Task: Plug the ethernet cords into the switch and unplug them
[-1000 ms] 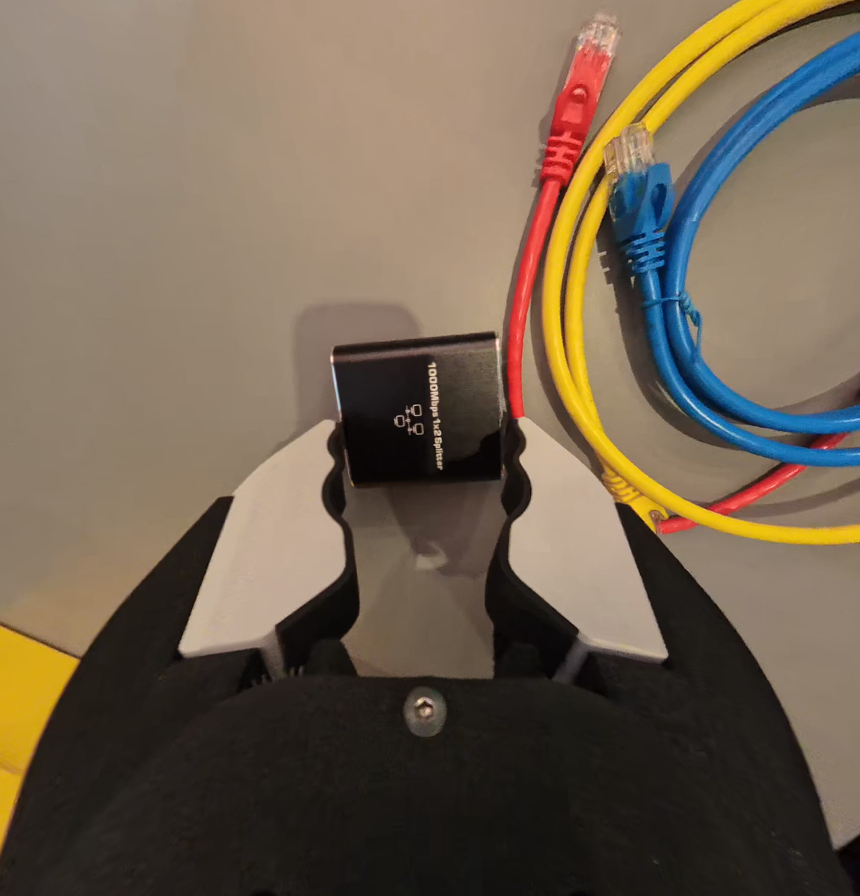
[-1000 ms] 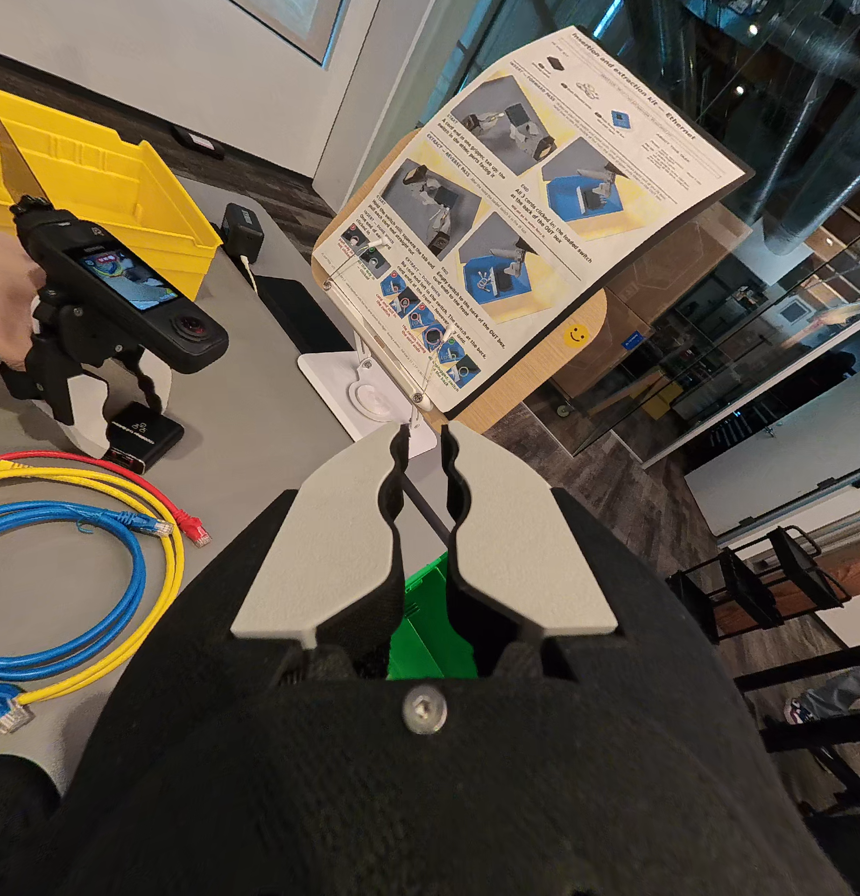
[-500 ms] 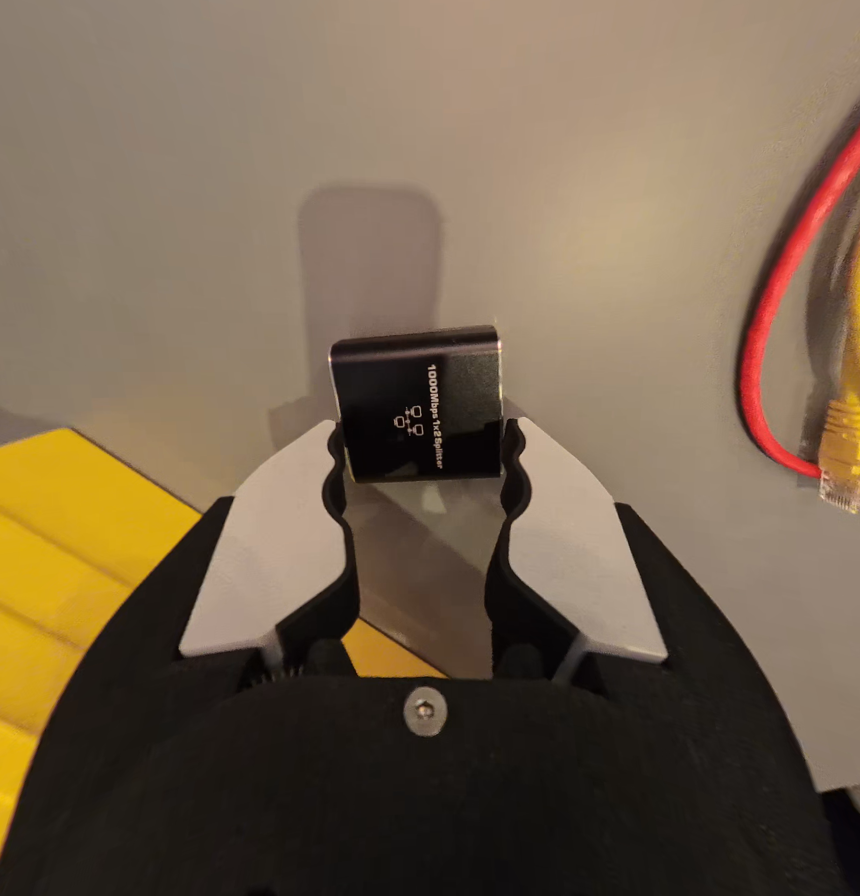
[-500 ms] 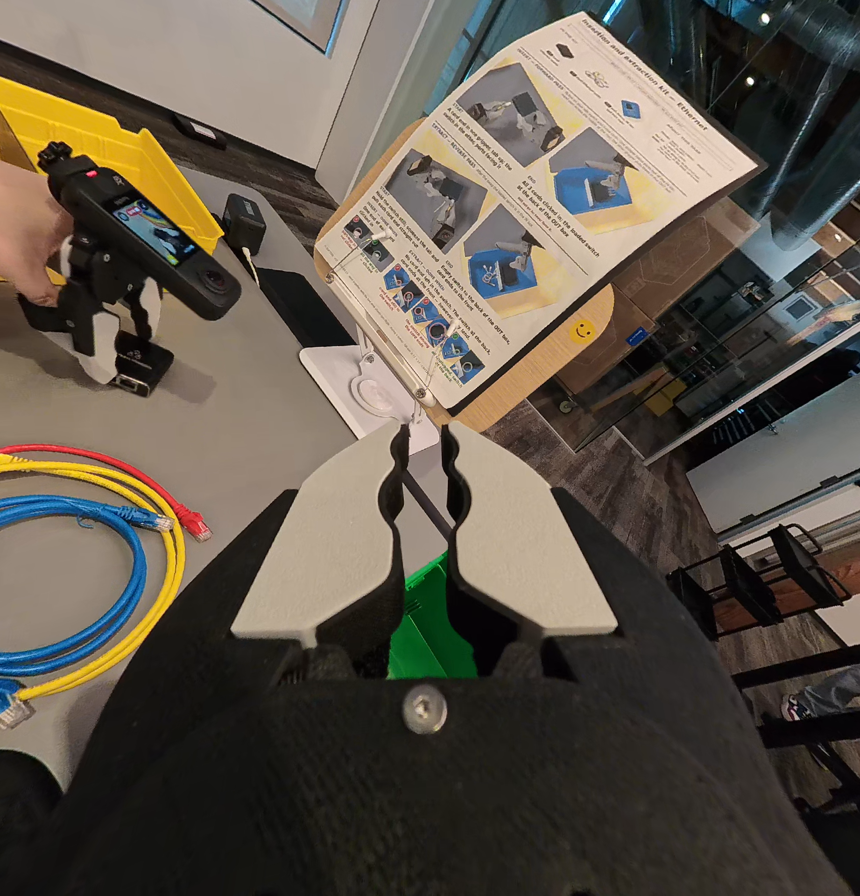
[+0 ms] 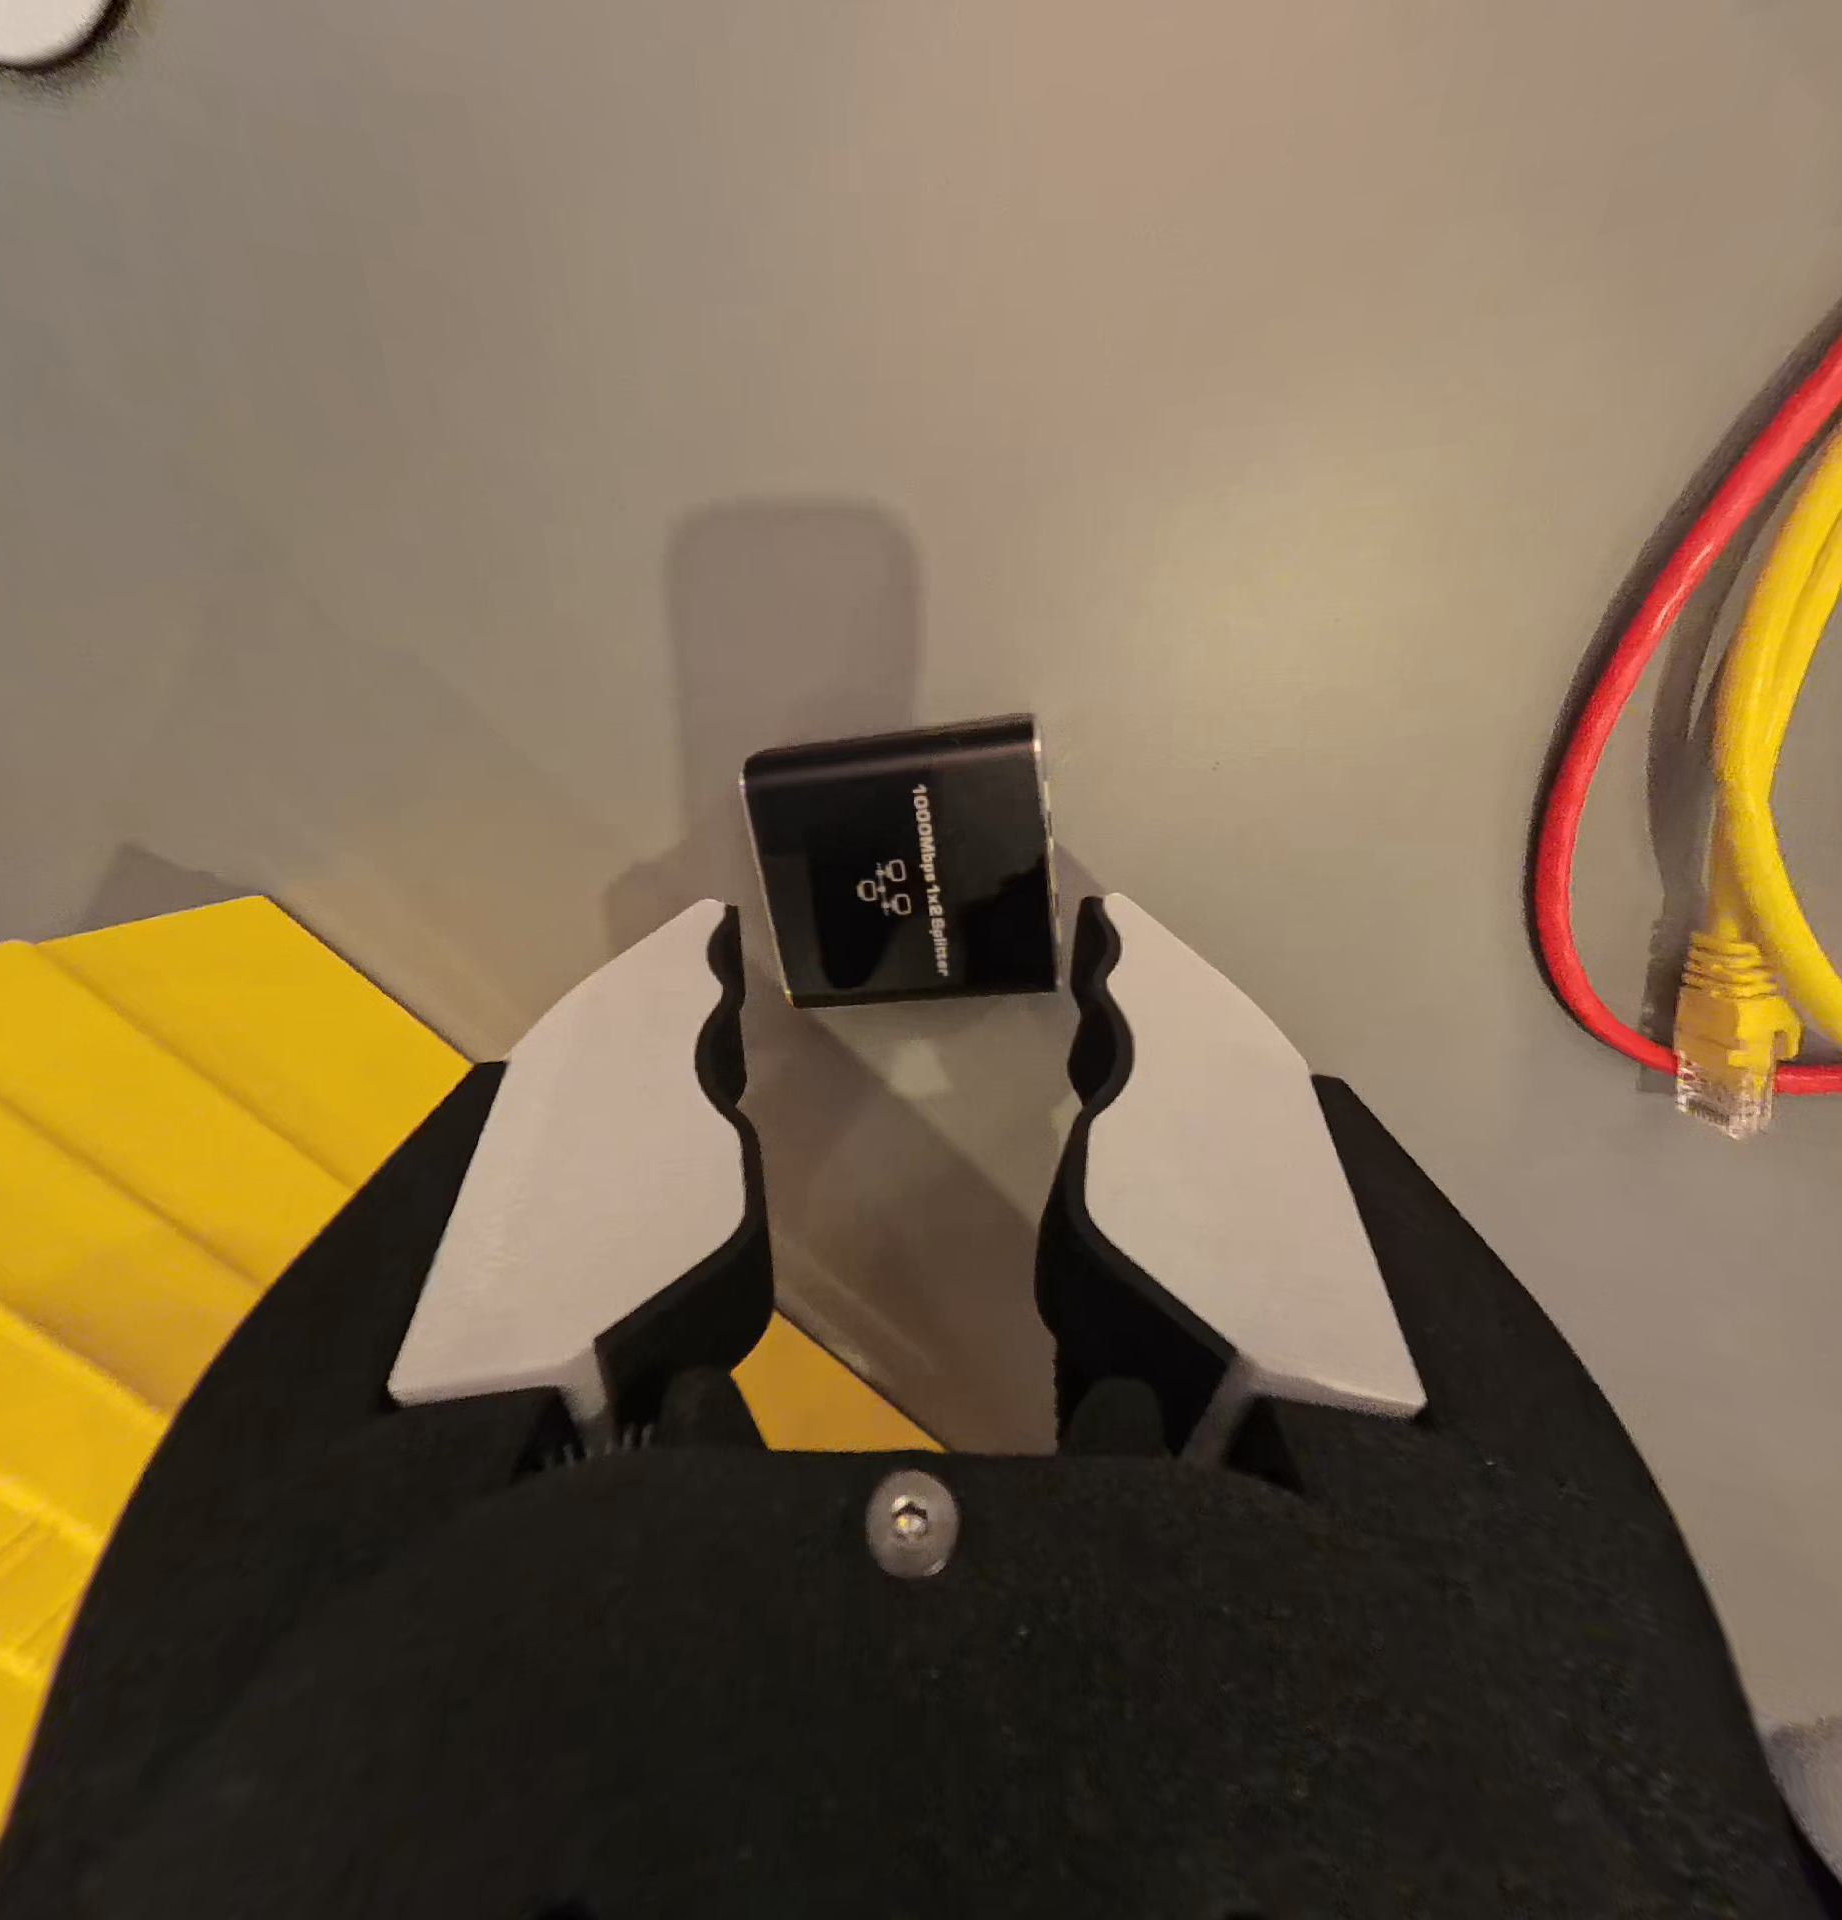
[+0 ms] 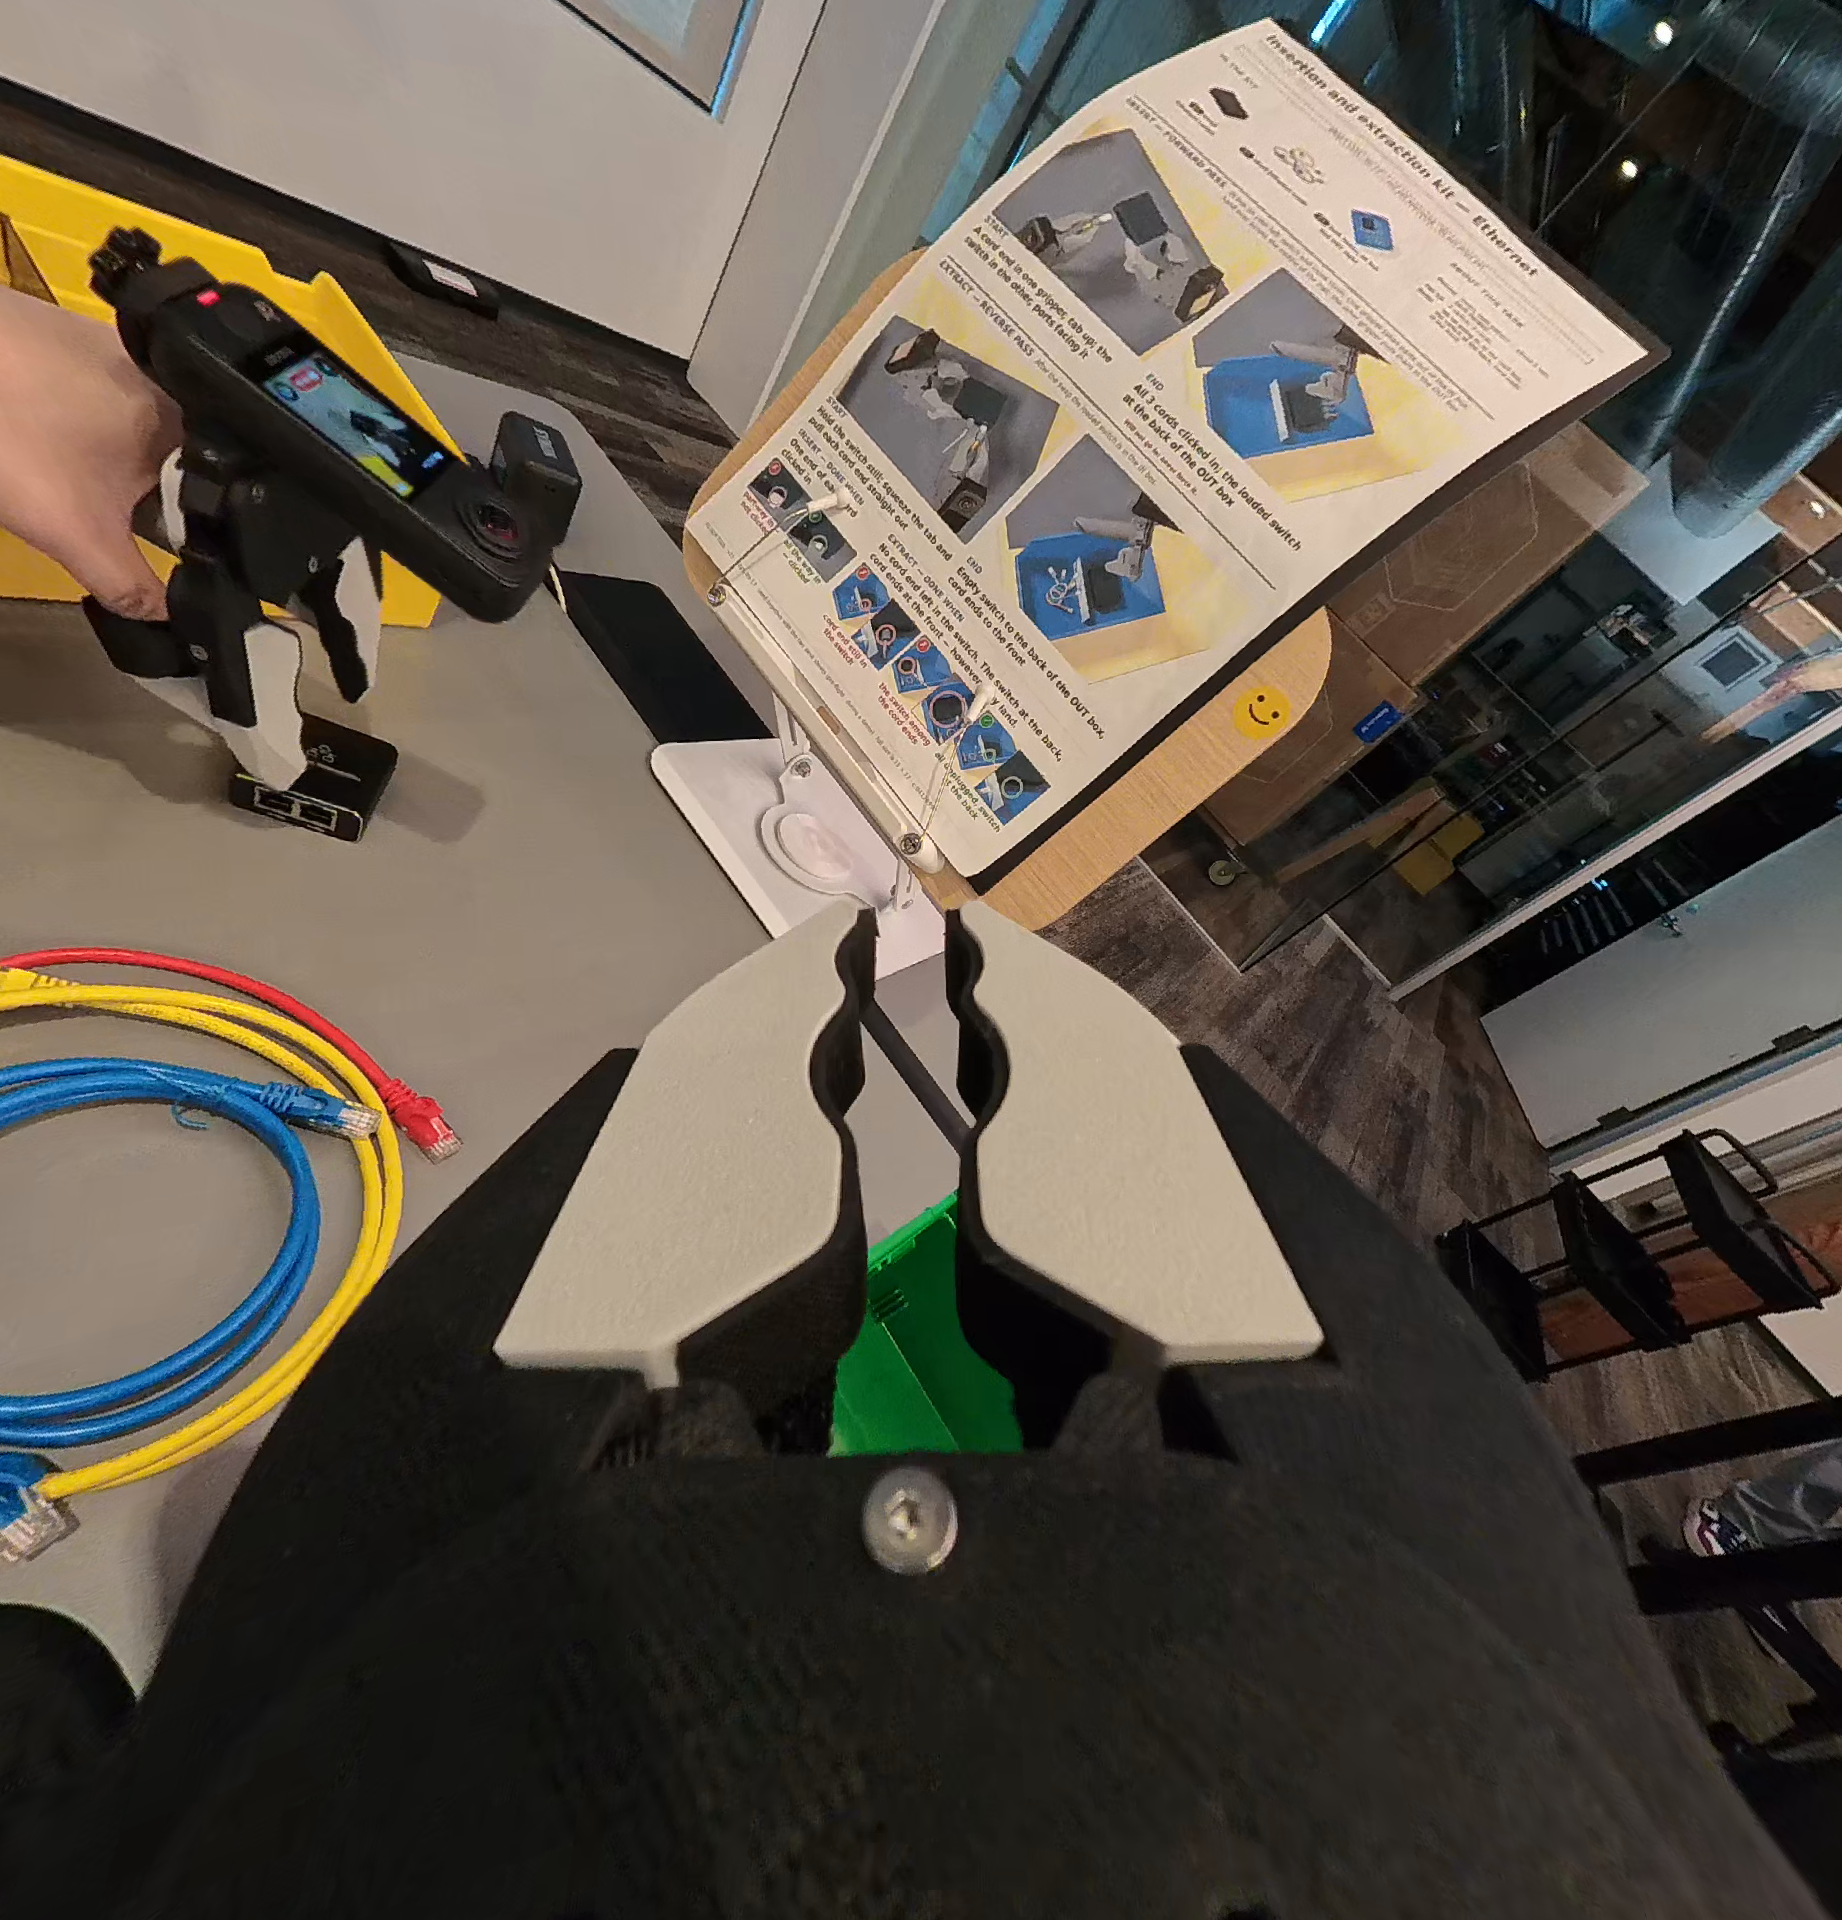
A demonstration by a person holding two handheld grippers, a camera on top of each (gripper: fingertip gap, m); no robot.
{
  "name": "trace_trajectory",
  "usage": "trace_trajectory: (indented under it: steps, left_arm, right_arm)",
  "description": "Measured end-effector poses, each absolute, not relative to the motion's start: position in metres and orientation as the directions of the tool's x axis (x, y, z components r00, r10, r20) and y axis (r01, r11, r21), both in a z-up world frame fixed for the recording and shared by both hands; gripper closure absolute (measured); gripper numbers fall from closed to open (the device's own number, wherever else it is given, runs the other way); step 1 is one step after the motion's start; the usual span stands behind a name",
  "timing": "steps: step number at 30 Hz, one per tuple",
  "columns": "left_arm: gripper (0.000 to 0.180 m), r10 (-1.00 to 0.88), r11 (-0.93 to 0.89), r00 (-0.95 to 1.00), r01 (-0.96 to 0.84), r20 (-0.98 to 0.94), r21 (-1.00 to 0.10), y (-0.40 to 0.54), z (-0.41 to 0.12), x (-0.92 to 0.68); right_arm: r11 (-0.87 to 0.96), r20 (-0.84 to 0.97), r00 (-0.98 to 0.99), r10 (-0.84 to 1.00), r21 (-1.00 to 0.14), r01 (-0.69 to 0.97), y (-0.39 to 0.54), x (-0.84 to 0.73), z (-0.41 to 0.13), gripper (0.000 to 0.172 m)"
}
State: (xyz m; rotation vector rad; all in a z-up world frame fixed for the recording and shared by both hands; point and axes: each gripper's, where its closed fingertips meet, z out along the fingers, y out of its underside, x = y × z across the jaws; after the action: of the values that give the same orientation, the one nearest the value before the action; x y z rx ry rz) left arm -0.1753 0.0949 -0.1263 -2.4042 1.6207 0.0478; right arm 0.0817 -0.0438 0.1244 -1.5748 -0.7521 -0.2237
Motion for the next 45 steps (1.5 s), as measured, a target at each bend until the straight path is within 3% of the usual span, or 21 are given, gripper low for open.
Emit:
trace_trajectory:
  steps: [3, 7, 12, 18, 25, 29, 38, 45]
  left_arm:
    - [0.13, -0.917, -0.297, 0.355, -0.912, -0.182, -0.283, 0.091, -0.116, -0.16]
    - [0.137, -0.96, -0.254, 0.275, -0.795, 0.046, -0.551, 0.027, -0.082, -0.122]
    - [0.157, -0.977, -0.21, 0.177, -0.724, 0.117, -0.657, -0.033, -0.078, -0.109]
    - [0.153, -0.986, -0.107, 0.165, -0.753, -0.028, -0.649, -0.03, -0.074, -0.116]
    - [0.163, -0.927, -0.121, 0.349, -0.622, -0.135, -0.774, 0.035, -0.027, -0.144]
    - [0.155, -0.916, -0.156, 0.378, -0.647, -0.136, -0.746, 0.056, -0.026, -0.159]
    - [0.152, -0.975, -0.111, 0.215, -0.662, -0.047, -0.741, 0.019, -0.046, -0.136]
    - [0.154, -0.997, -0.044, 0.073, -0.759, -0.018, -0.649, -0.028, -0.089, -0.109]
  right_arm:
    - [0.035, 0.562, 0.762, 0.322, -0.811, 0.583, -0.046, 0.082, 0.126, 0.158]
    - [0.061, 0.556, 0.77, 0.314, -0.821, 0.568, -0.05, 0.083, 0.132, 0.158]
    - [0.051, 0.559, 0.766, 0.317, -0.817, 0.575, -0.047, 0.082, 0.13, 0.158]
    - [0.044, 0.571, 0.753, 0.326, -0.805, 0.591, -0.046, 0.076, 0.128, 0.158]
    - [0.037, 0.561, 0.76, 0.328, -0.811, 0.584, -0.045, 0.079, 0.127, 0.158]
    - [0.031, 0.566, 0.755, 0.331, -0.806, 0.591, -0.043, 0.078, 0.125, 0.158]
    - [0.025, 0.568, 0.753, 0.332, -0.803, 0.595, -0.042, 0.078, 0.124, 0.158]
    - [0.018, 0.57, 0.749, 0.338, -0.8, 0.6, -0.041, 0.076, 0.122, 0.158]
